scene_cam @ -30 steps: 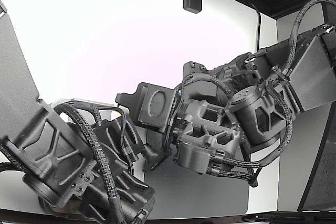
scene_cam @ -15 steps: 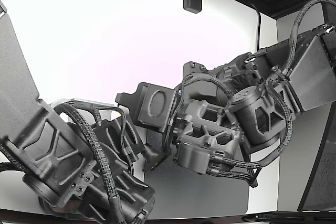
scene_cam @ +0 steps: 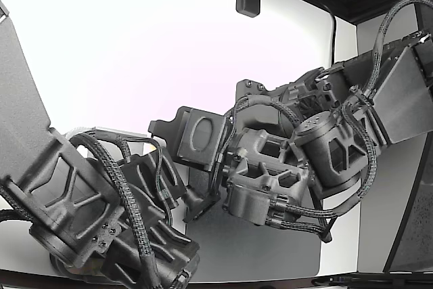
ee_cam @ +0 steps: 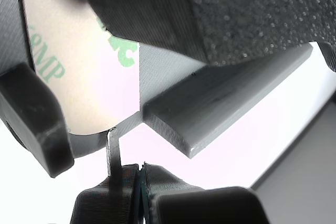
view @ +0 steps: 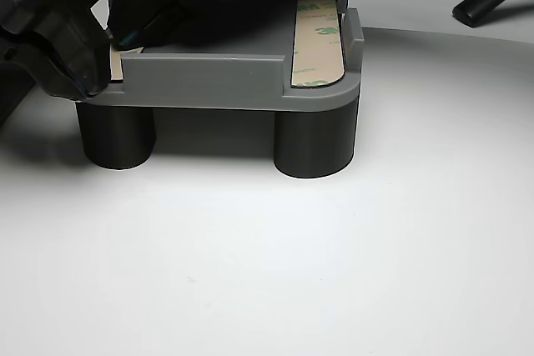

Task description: Peel off protective film from adhesive tape.

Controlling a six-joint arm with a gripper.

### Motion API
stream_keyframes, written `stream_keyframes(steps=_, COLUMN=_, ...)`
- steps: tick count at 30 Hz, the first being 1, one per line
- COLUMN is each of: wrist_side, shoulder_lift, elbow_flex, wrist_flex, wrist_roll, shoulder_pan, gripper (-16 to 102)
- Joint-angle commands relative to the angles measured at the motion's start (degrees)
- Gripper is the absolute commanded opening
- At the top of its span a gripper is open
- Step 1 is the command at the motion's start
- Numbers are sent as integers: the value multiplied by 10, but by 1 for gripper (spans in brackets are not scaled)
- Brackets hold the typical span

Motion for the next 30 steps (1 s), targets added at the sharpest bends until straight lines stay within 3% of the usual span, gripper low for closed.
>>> stream_keyframes(steps=1, wrist_side=2, shoulder_lift=9, elbow_flex=-19, wrist_flex=0, wrist_roll=1, shoulder_pan=-4, gripper=-11)
stream_keyframes(steps=30, wrist_side=1, shoulder_lift=4, elbow_flex=-30, wrist_flex=8, wrist_roll=5, shoulder_pan=-2, gripper=-11)
